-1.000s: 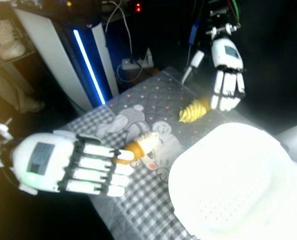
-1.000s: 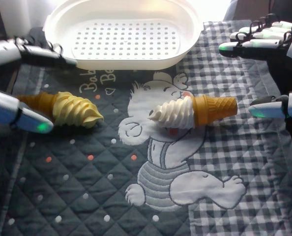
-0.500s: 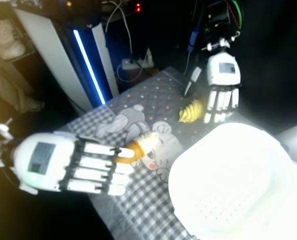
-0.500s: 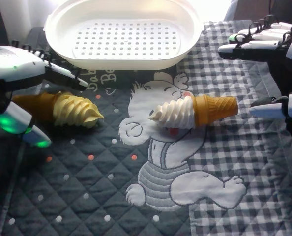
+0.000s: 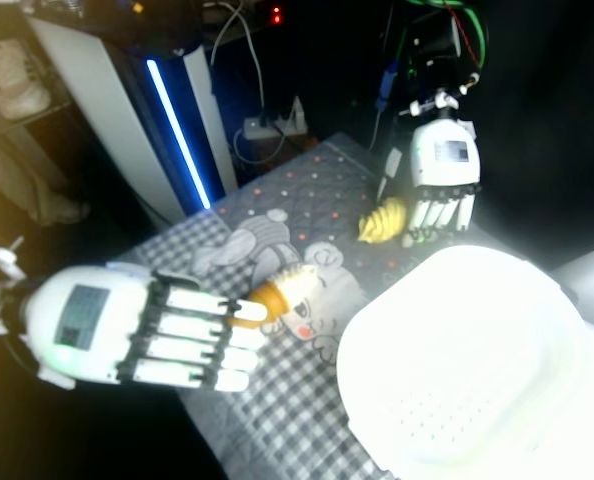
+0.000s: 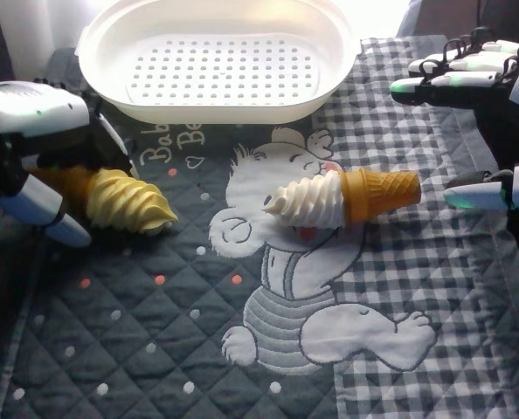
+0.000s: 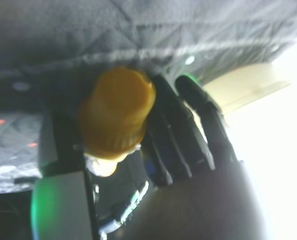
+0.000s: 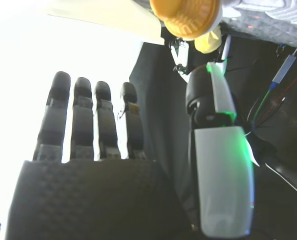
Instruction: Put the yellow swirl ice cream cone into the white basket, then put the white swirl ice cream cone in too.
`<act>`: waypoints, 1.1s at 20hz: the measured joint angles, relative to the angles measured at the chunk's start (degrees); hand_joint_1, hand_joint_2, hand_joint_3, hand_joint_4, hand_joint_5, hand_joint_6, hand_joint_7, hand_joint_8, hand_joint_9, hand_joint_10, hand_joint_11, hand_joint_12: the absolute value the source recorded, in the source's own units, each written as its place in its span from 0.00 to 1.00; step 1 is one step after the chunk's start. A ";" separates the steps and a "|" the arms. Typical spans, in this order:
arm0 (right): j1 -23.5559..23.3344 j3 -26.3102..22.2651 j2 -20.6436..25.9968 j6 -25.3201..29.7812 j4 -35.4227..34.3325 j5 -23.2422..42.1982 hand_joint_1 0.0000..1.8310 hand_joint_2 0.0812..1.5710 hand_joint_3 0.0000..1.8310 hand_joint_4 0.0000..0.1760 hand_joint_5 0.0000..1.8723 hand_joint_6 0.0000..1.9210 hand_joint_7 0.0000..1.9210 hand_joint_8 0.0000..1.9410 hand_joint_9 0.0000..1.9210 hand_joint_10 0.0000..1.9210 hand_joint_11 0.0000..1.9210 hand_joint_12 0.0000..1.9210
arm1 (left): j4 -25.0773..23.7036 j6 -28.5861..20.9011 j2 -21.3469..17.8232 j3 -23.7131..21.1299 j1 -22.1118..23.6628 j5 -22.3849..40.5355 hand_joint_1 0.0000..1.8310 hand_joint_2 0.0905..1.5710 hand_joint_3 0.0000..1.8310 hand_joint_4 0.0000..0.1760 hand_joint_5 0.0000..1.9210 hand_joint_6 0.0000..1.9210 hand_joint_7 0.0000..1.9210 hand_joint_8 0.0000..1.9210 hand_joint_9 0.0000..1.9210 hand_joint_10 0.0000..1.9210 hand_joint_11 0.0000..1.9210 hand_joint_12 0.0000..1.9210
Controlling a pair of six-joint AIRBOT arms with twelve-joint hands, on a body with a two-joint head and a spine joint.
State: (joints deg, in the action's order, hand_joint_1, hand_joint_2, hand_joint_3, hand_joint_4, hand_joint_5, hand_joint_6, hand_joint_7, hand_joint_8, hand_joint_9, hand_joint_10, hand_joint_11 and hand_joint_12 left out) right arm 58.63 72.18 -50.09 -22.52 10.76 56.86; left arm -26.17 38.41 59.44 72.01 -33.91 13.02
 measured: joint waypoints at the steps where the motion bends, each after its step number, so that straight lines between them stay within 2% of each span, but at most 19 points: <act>1: 0.00 -0.02 0.00 0.02 -0.02 0.02 0.46 0.68 0.00 0.28 0.19 0.00 0.13 0.00 0.12 0.00 0.07 0.19 | 1.84 0.28 -0.70 -0.11 0.26 1.55 0.70 0.67 0.00 0.00 0.62 0.20 0.52 0.63 0.50 0.60 0.44 0.73; 2: 0.00 -0.02 0.00 0.04 -0.07 0.07 0.45 0.67 0.00 0.28 0.19 0.00 0.13 0.00 0.12 0.00 0.07 0.18 | 3.56 0.42 -1.84 -0.44 0.92 3.50 0.70 0.66 0.00 0.00 0.61 0.24 0.54 0.58 0.50 0.53 0.43 0.68; 3: 0.00 0.00 0.00 0.04 -0.24 -0.04 0.46 0.67 0.00 0.29 0.19 0.00 0.13 0.00 0.12 0.00 0.06 0.18 | 4.98 0.48 -3.06 -0.55 2.47 6.10 0.70 0.63 0.00 0.00 0.64 0.21 0.61 0.43 0.55 0.41 0.31 0.67; 5: 0.00 -0.02 -0.02 0.07 -0.24 -0.09 0.44 0.67 0.00 0.32 0.19 0.00 0.14 0.00 0.13 0.00 0.08 0.19 | 6.29 0.68 -3.41 0.07 5.90 10.12 0.70 0.63 0.00 0.00 0.68 0.16 0.59 0.46 0.51 0.38 0.31 0.70; 6: 0.00 0.00 -0.17 0.13 -0.22 0.00 0.43 0.67 0.00 0.33 0.19 0.00 0.14 0.00 0.13 0.00 0.08 0.19 | 6.29 0.61 -3.10 0.63 7.91 12.11 0.75 0.64 0.00 0.00 0.63 0.25 0.61 0.37 0.52 0.53 0.38 0.63; 7: 0.00 0.15 -0.33 0.13 -0.11 -0.09 0.42 0.68 0.00 0.33 0.20 0.00 0.14 0.00 0.13 0.01 0.09 0.19 | 7.28 1.55 -1.29 2.38 10.21 13.33 0.71 0.63 0.00 0.00 0.64 0.23 0.61 0.41 0.54 0.41 0.42 0.59; 8: 0.00 0.31 -0.52 0.15 -0.09 -0.11 0.42 0.68 0.00 0.34 0.20 0.00 0.14 0.00 0.13 0.00 0.08 0.19 | 8.63 3.26 0.24 3.91 11.65 13.31 0.75 0.64 0.00 0.00 0.60 0.26 0.59 0.39 0.54 0.52 0.47 0.56; 9: 0.00 0.70 -0.92 0.28 -0.13 0.02 0.40 0.68 0.00 0.33 0.20 0.00 0.14 0.00 0.14 0.00 0.10 0.17 | 10.01 4.63 2.38 6.16 13.03 12.76 0.71 0.64 0.00 0.00 0.67 0.14 0.57 0.50 0.52 0.47 0.41 0.65; 10: 0.00 1.11 -1.27 0.72 -0.15 -0.07 0.41 0.68 0.00 0.26 0.20 0.00 0.14 0.00 0.14 0.00 0.09 0.16 | 10.73 5.22 5.22 9.18 14.14 11.28 0.70 0.63 0.00 0.00 0.70 0.08 0.59 0.49 0.54 0.40 0.40 0.67; 12: 0.00 1.92 -2.05 1.64 0.00 -0.04 0.43 0.67 0.00 0.43 0.20 0.00 0.14 0.00 0.14 0.00 0.09 0.16 | 11.69 5.38 11.47 16.37 15.63 6.16 0.70 0.64 0.00 0.00 0.72 0.02 0.57 0.53 0.57 0.38 0.45 0.63; 13: -0.17 2.14 -2.38 1.86 0.52 0.17 0.43 0.67 0.00 0.47 0.20 0.00 0.14 0.00 0.13 0.00 0.08 0.15 | 11.80 5.38 14.08 19.52 15.85 3.21 0.70 0.63 0.00 0.00 0.64 0.23 0.65 0.34 0.60 0.23 0.43 0.50; 14: -0.35 2.27 -2.60 1.88 0.79 0.20 0.43 0.68 0.00 0.53 0.19 0.00 0.13 0.00 0.12 0.00 0.06 0.15 | 12.31 5.38 16.02 22.08 15.91 0.87 0.70 0.63 0.00 0.00 0.60 0.33 0.67 0.29 0.62 0.16 0.43 0.47; 16: -1.38 2.82 -3.45 1.92 1.55 0.72 0.42 0.68 0.00 0.45 0.19 0.00 0.13 0.00 0.11 0.00 0.06 0.15 | 13.84 5.05 20.41 28.09 15.96 -5.22 0.68 0.65 0.00 0.04 0.56 0.40 0.61 0.38 0.62 0.12 0.44 0.52; 17: -1.51 3.04 -3.65 1.92 1.68 0.85 0.40 0.68 0.00 0.49 0.18 0.00 0.12 0.00 0.11 0.00 0.05 0.14 | 15.04 4.96 21.81 30.23 15.96 -6.73 0.68 0.65 0.00 0.00 0.54 0.41 0.60 0.41 0.62 0.09 0.43 0.51; 18: -1.60 3.17 -3.89 2.05 1.73 0.87 0.39 0.68 0.00 0.35 0.19 0.00 0.12 0.00 0.12 0.00 0.06 0.15 | 15.61 4.90 22.84 32.06 15.96 -7.91 0.60 0.60 0.00 0.00 0.47 0.15 0.50 0.16 0.54 0.04 0.35 0.51; 19: -1.60 3.26 -4.17 2.27 1.81 0.92 0.39 0.68 0.00 0.30 0.19 0.00 0.13 0.00 0.12 0.00 0.06 0.15 | 15.65 4.92 23.32 33.07 15.98 -9.03 0.55 0.56 0.00 0.00 0.45 0.04 0.47 0.05 0.50 0.01 0.29 0.52; 20: -1.75 3.67 -4.59 2.58 2.19 0.92 0.39 0.68 0.00 0.34 0.19 0.00 0.13 0.00 0.12 0.00 0.07 0.15 | 15.67 4.96 23.32 33.20 16.00 -9.99 0.52 0.52 0.00 0.00 0.41 0.01 0.46 0.02 0.48 0.00 0.25 0.59; 21: -2.01 3.76 -4.81 2.78 2.40 0.57 0.39 0.68 0.00 0.41 0.19 0.00 0.12 0.00 0.12 0.00 0.05 0.14 | 15.69 4.96 23.30 32.89 16.00 -10.25 0.48 0.51 0.00 0.18 0.34 0.00 0.41 0.00 0.42 0.00 0.15 0.68; 22: -2.62 3.76 -4.81 2.82 2.78 0.52 0.37 0.67 0.00 0.50 0.18 0.00 0.12 0.00 0.11 0.00 0.04 0.13 | 15.78 4.92 22.91 31.89 16.00 -10.08 0.44 0.53 0.00 0.36 0.30 0.00 0.35 0.00 0.35 0.00 0.07 0.64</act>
State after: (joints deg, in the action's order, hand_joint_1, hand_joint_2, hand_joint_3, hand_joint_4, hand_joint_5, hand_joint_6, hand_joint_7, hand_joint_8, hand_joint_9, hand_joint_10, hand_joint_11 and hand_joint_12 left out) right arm 56.01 75.94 -54.89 -19.70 13.54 57.39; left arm -10.39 43.33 82.35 103.90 -17.91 2.94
